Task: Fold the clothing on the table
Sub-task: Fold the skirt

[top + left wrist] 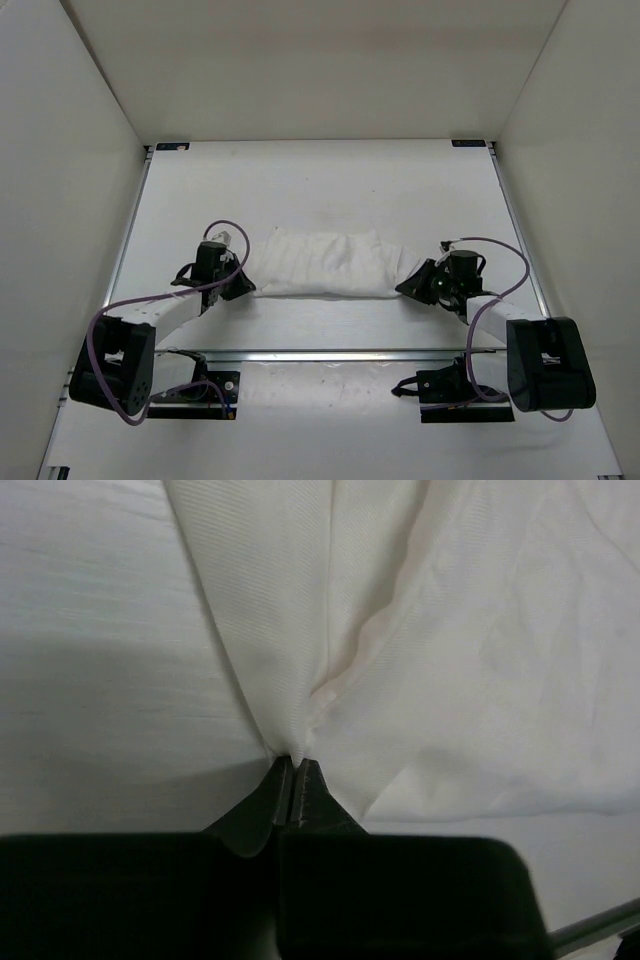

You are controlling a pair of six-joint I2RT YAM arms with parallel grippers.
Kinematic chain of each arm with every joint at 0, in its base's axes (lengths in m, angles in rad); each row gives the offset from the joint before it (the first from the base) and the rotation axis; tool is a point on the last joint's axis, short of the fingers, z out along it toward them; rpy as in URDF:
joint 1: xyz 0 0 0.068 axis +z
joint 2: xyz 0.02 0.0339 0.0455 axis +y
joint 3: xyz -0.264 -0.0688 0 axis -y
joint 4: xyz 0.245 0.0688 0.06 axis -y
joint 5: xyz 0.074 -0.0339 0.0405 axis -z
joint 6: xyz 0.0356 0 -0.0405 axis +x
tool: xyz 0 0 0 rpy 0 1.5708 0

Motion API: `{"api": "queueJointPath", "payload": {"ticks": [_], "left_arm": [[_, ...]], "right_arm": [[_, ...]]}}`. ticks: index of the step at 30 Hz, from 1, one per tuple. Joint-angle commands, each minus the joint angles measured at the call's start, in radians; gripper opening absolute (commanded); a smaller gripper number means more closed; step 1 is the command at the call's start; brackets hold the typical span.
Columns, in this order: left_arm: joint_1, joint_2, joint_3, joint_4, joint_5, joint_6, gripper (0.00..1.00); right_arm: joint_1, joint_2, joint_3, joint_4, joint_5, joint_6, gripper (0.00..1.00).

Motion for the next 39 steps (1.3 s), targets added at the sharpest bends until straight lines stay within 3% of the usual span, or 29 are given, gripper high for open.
{"api": "queueJointPath", "payload": {"ticks": [1, 9, 13, 26, 31, 39], "left_arm": [[-0.041, 0.034, 0.012, 0.051, 0.025, 0.01, 0.0], [-0.18, 0.134, 0.058, 0.261, 0.059, -0.166, 0.0], [-0.233, 0.212, 0.099, 0.32, 0.042, -0.205, 0.0], [-0.253, 0.289, 0.116, 0.373, 0.037, -0.222, 0.0], [-0.24, 0.275, 0.096, 0.386, 0.039, -0.217, 0.0], [-0.245, 0.244, 0.056, 0.41, 0.056, -0.219, 0.0]], "right_arm": [[-0.051, -0.032, 0.073, -0.074, -0.049, -0.057, 0.0], [-0.027, -0.121, 0.471, -0.472, 0.029, -0.233, 0.0], [0.097, -0.041, 0.638, -0.556, 0.075, -0.282, 0.0], [0.588, 0.371, 0.945, -0.389, 0.146, -0.175, 0.0], [0.671, 0.471, 0.971, -0.322, 0.103, -0.132, 0.0], [0.685, 0.588, 0.982, -0.274, 0.077, -0.089, 0.0]]}}
